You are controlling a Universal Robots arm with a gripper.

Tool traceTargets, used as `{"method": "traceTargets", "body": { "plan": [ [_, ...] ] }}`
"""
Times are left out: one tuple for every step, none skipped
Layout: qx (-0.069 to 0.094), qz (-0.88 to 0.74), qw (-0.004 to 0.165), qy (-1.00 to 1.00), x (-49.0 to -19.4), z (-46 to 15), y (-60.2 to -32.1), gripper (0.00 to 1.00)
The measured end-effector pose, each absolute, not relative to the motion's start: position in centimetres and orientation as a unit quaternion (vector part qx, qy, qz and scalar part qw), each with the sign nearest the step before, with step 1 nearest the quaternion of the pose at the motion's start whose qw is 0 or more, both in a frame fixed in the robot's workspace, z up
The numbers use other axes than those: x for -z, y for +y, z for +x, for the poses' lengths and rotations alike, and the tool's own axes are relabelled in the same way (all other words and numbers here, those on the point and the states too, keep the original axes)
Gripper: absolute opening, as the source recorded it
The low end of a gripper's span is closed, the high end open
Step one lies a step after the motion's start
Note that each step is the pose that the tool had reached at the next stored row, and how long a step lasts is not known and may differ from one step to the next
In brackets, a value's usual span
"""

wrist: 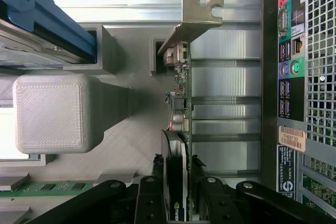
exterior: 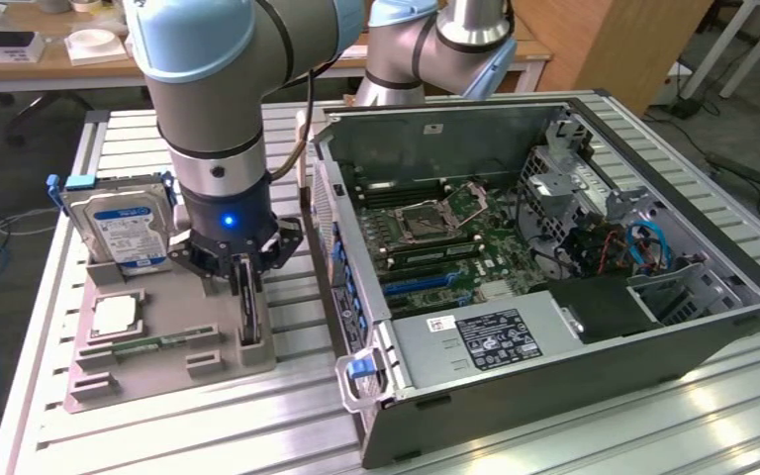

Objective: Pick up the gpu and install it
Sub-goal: 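Pick up the gpu and move the gpu toward the slot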

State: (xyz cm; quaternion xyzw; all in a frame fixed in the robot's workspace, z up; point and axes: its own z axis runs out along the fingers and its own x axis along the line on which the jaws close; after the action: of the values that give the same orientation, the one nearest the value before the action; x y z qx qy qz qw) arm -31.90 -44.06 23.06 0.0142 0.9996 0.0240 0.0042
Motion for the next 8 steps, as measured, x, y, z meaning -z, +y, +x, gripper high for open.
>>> {"method": "traceTargets", "body": {
  "plan": [
    [-0.024,0.014,0.004,1.000,-23.06,-31.90,-44.06,0.33],
    [-0.024,0.014,0.004,1.000,-23.06,-31.90,-44.06,0.32],
    [-0.024,0.014,0.004,1.000,-23.06,-31.90,-44.06,0.32],
    [-0.024,0.014,0.004,1.000,-23.06,-31.90,-44.06,0.26],
    [-0.024,0.014,0.004,1.000,-23.06,-31.90,-44.06,0.26],
    [-0.024,0.014,0.004,1.000,-23.06,-31.90,-44.06,0.26],
    [-0.024,0.014,0.004,1.000,-23.06,-31.90,-44.06,0.26],
    [-0.024,0.014,0.004,1.000,-23.06,-31.90,-44.06,0.26]
  ]
}}
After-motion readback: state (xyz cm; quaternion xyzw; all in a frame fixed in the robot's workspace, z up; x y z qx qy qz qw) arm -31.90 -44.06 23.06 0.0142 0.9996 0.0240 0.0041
